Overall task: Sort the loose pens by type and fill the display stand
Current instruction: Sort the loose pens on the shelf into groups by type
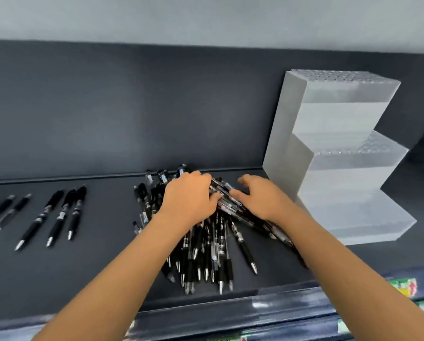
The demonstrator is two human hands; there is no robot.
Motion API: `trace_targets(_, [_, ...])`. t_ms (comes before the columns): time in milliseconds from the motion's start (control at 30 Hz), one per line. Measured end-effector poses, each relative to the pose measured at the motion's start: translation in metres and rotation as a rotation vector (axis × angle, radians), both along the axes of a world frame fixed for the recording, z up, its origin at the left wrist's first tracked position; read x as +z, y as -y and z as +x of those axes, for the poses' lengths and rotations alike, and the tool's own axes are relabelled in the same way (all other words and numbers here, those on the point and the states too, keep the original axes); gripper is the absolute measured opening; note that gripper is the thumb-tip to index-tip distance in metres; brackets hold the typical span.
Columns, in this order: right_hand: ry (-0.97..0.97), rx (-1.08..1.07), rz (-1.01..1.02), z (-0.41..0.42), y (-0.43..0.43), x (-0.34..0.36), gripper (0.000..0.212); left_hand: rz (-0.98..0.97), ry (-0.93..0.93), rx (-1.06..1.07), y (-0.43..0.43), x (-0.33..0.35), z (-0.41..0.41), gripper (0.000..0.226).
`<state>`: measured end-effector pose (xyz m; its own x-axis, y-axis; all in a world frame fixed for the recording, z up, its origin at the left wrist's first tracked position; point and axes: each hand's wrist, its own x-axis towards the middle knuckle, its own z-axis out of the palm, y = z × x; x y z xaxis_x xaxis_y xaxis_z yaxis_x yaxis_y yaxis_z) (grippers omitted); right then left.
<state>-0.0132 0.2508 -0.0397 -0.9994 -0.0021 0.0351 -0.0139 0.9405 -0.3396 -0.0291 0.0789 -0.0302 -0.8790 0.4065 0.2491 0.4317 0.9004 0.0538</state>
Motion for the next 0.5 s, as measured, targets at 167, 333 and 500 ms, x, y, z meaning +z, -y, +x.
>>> trace_targets(167, [0.218,0.051,0.071,-0.037,0.009,0.003,0.043,0.005,0.002,0.095,0.007,0.002,-0.002,0.037])
trace_targets(333, [0.463,0.012,-0.148,-0.058,0.008,0.011,0.039,0.044,-0.011,0.13,0.012,0.007,-0.009,0.033])
trace_targets(500, [0.531,0.1,-0.13,-0.062,0.004,0.011,0.044,0.081,-0.023,0.115,0.014,0.01,-0.012,0.032])
